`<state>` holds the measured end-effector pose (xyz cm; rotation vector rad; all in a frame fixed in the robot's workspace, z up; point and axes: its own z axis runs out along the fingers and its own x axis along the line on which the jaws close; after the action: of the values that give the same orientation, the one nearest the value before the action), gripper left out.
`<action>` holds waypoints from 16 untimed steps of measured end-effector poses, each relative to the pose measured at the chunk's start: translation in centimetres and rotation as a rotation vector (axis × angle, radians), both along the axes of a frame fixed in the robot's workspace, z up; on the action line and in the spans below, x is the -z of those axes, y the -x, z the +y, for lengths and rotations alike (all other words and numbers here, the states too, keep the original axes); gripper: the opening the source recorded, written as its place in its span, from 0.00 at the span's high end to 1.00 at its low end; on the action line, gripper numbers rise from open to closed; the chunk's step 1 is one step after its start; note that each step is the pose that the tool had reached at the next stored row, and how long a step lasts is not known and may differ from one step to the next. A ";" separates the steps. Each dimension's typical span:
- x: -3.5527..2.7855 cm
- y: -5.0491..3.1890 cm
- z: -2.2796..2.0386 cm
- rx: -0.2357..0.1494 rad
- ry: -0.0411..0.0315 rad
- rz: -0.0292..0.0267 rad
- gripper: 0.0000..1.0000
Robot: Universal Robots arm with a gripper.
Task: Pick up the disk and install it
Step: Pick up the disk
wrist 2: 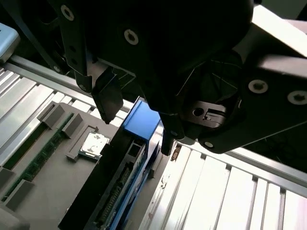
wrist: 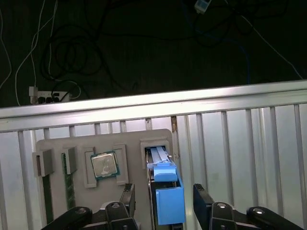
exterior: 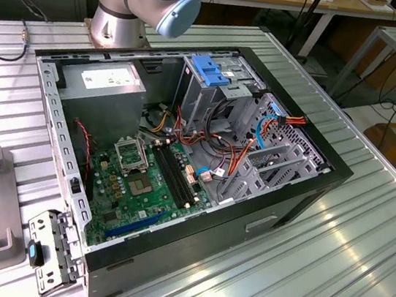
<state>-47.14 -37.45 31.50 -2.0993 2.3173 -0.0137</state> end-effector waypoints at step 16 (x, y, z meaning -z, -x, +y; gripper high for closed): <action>1.96 0.09 0.03 -0.001 -0.0003 -0.0020 0.49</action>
<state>-47.23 -37.42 29.54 -2.0987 2.3155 -0.0154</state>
